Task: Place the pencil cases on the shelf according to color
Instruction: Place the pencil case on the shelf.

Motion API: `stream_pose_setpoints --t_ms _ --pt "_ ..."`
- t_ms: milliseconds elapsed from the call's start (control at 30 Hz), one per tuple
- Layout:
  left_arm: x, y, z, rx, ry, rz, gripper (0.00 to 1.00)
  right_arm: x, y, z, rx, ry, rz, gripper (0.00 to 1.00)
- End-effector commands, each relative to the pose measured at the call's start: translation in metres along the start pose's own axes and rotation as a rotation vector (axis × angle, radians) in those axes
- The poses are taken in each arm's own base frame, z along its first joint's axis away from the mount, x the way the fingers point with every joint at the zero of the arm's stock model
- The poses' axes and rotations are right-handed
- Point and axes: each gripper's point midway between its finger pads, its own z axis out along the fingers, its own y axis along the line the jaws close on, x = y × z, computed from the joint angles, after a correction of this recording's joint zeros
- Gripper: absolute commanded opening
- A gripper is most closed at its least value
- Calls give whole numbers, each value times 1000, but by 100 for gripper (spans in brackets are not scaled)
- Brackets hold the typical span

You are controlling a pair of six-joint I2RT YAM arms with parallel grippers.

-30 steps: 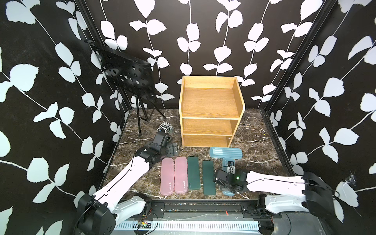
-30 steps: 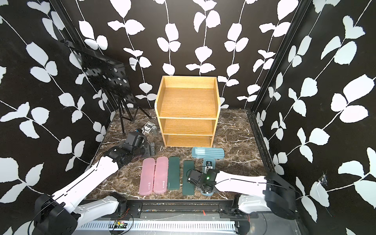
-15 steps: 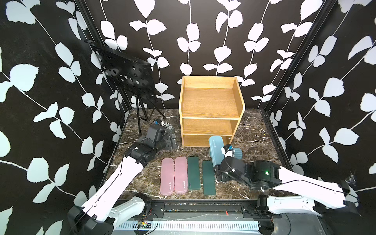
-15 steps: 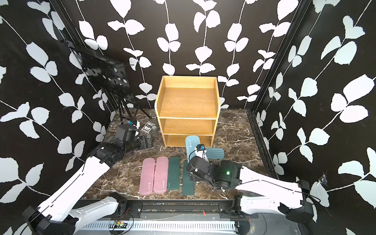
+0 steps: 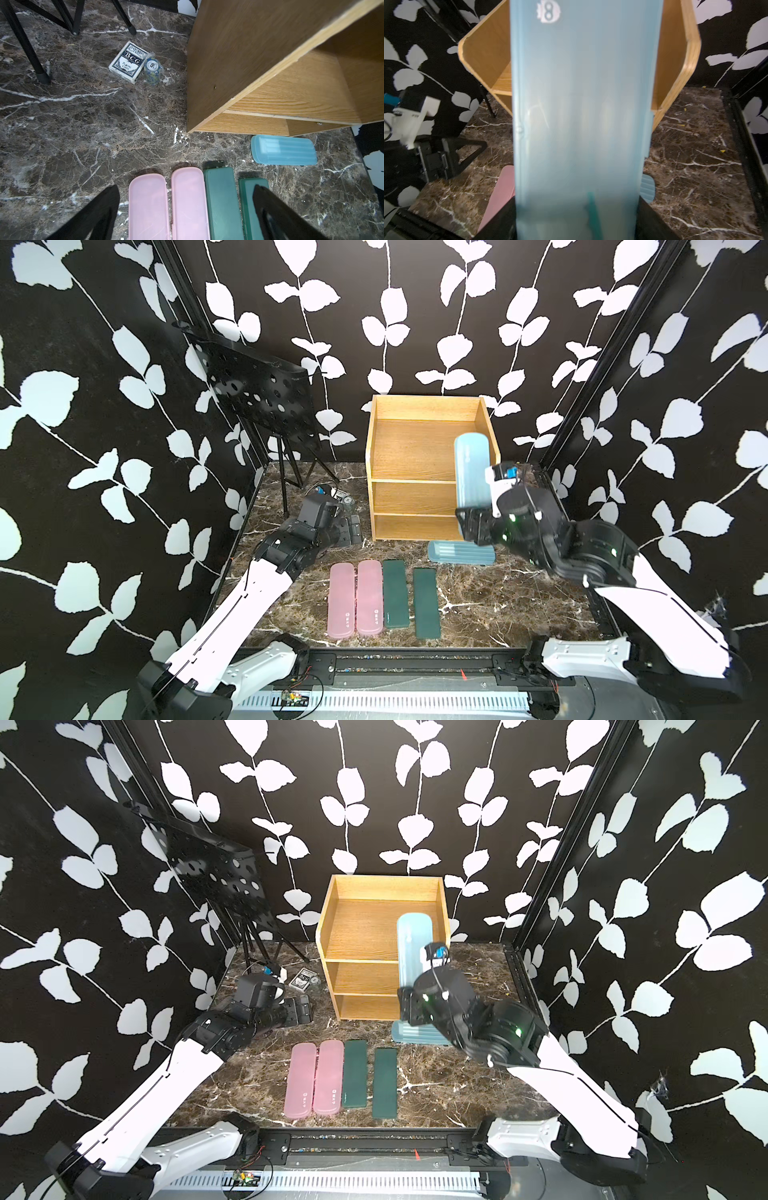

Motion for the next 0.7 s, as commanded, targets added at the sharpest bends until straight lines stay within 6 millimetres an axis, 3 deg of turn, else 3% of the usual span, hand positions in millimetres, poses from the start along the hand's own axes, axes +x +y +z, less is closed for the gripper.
stream_pose_setpoints --t_ms 0,233,400,533,667 --pt "-2 -6 1 28 -14 8 99 -28 4 20 -10 -4 -60 49" --pt "2 -4 11 12 6 22 99 -73 -13 68 80 24 -28 50" --pt "8 -6 17 24 27 17 99 -75 -40 105 175 95 -4 50" --pt "14 -2 20 17 35 10 99 -72 -43 126 164 123 3 53" --pt "20 2 21 5 45 8 99 -70 -44 139 166 142 3 68"
